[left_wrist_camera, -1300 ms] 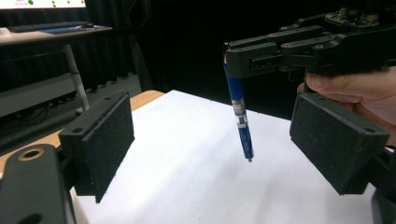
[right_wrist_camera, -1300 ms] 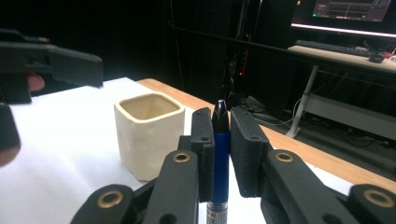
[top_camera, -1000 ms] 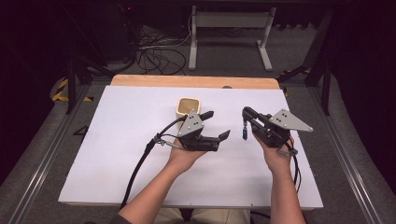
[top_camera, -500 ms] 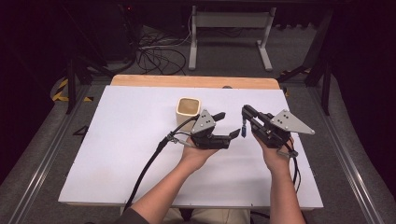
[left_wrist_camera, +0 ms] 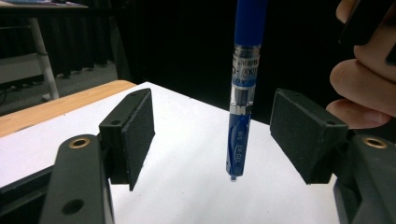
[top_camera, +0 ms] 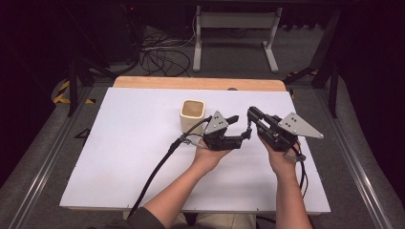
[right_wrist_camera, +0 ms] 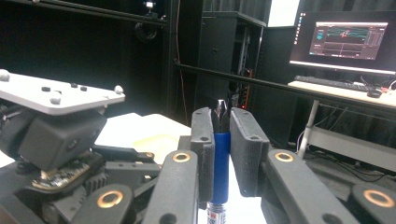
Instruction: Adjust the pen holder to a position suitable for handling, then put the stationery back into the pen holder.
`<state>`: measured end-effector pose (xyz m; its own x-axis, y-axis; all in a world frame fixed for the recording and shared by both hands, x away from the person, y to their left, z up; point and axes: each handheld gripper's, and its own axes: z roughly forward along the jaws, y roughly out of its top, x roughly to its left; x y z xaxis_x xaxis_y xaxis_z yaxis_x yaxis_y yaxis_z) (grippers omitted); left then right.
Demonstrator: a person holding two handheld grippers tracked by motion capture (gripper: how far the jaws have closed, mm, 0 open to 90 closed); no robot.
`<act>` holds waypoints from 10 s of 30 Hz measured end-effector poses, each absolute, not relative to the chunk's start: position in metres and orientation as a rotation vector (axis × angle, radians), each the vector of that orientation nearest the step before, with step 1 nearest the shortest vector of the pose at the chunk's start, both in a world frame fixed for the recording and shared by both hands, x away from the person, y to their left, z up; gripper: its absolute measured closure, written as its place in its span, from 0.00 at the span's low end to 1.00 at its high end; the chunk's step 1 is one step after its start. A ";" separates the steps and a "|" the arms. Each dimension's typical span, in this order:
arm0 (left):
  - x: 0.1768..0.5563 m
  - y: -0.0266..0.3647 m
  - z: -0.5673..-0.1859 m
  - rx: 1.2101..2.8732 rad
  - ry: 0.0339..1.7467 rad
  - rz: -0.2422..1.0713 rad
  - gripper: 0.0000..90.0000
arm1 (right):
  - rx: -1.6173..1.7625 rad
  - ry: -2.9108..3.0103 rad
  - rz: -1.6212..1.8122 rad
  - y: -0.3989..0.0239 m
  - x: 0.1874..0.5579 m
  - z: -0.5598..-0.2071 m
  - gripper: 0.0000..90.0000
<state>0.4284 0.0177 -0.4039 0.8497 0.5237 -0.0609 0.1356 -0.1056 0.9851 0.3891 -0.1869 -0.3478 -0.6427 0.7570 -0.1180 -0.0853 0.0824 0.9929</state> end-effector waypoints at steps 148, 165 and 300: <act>0.480 0.149 -0.377 1.659 0.786 0.691 0.87 | 0.821 1.873 1.751 -0.200 0.410 -0.357 0.14; 0.488 0.146 -0.399 1.714 0.831 0.636 0.87 | 0.829 1.882 1.742 -0.201 0.411 -0.358 0.14; 0.444 0.186 -0.350 1.610 0.745 0.604 0.08 | 0.897 1.855 1.710 -0.205 0.411 -0.363 0.11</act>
